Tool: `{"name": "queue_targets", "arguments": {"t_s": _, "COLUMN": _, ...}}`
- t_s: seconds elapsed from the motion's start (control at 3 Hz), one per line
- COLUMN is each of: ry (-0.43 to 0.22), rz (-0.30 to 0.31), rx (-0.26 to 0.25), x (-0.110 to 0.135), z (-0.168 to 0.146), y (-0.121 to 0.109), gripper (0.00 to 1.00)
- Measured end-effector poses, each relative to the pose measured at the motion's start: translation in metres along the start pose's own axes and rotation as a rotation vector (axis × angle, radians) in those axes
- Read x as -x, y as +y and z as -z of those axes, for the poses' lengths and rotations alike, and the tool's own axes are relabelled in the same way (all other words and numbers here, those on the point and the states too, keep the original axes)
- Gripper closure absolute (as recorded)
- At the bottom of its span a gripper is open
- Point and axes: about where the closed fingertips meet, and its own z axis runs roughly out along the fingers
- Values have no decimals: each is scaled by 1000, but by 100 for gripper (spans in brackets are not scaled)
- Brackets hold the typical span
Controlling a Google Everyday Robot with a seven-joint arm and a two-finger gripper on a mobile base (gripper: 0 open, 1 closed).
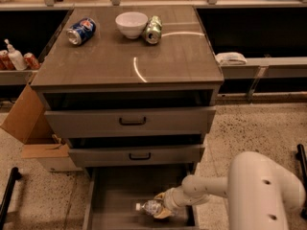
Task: Pick blue plastic bottle from bottom drawer and place on counter
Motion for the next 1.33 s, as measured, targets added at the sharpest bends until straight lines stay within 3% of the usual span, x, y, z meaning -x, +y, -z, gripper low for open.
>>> {"name": "queue_targets", "arguments": {"t_s": 0.67, "ry": -157, "rz": 123, "rx": -77, "x": 36, "z": 80, "y": 15, "gripper": 100}}
{"name": "queue_targets", "arguments": {"t_s": 1.0, "ry": -157, "rz": 123, "rx": -77, "x": 36, "z": 80, "y": 15, "gripper": 100}}
{"name": "queue_targets", "arguments": {"t_s": 1.33, "ry": -169, "rz": 165, "rx": -96, "x": 49, "z": 101, "y": 15, "gripper": 100}}
